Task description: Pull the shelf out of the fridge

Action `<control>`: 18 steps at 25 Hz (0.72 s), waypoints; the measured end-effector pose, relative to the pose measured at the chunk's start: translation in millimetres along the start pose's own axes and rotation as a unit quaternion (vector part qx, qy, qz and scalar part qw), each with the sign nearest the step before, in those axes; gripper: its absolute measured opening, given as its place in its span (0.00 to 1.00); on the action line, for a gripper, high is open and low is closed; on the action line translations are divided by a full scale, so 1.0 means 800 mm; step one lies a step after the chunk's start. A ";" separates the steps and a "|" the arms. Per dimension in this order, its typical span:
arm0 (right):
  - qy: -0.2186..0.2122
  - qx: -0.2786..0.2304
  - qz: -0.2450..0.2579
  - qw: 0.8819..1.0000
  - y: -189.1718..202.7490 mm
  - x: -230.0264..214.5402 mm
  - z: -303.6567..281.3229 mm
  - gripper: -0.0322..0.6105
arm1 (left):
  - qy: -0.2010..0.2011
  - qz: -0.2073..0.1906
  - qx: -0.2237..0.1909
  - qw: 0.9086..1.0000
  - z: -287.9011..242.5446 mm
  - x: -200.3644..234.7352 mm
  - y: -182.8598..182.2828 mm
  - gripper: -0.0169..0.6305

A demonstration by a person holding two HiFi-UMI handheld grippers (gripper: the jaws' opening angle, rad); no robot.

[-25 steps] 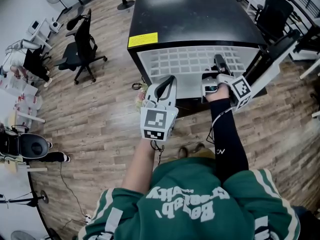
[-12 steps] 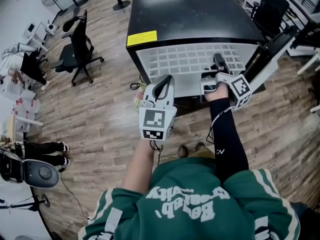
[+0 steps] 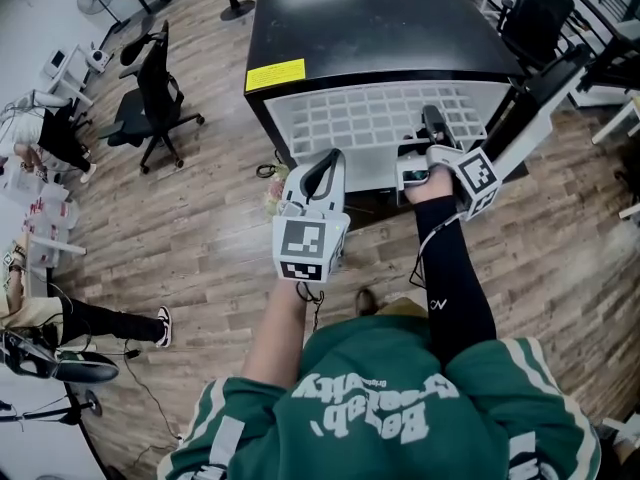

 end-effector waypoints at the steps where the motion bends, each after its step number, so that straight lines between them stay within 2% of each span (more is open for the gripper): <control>1: 0.000 0.000 0.000 1.000 0.000 0.001 0.001 0.11 | 0.000 0.000 -0.001 1.000 0.001 -0.002 -0.001 0.05; 18: -0.003 0.032 -0.018 0.999 0.005 0.001 0.017 0.11 | -0.064 0.010 0.006 0.998 0.033 0.001 -0.004 0.05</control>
Point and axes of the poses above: the fingertips, and each gripper's own axes: z backward along the fingers, x to its left, y out of its underside, the point moved 4 cm from there along z, backward along the fingers, and after that the axes turned 8 degrees about z, right-handed, at the moved point
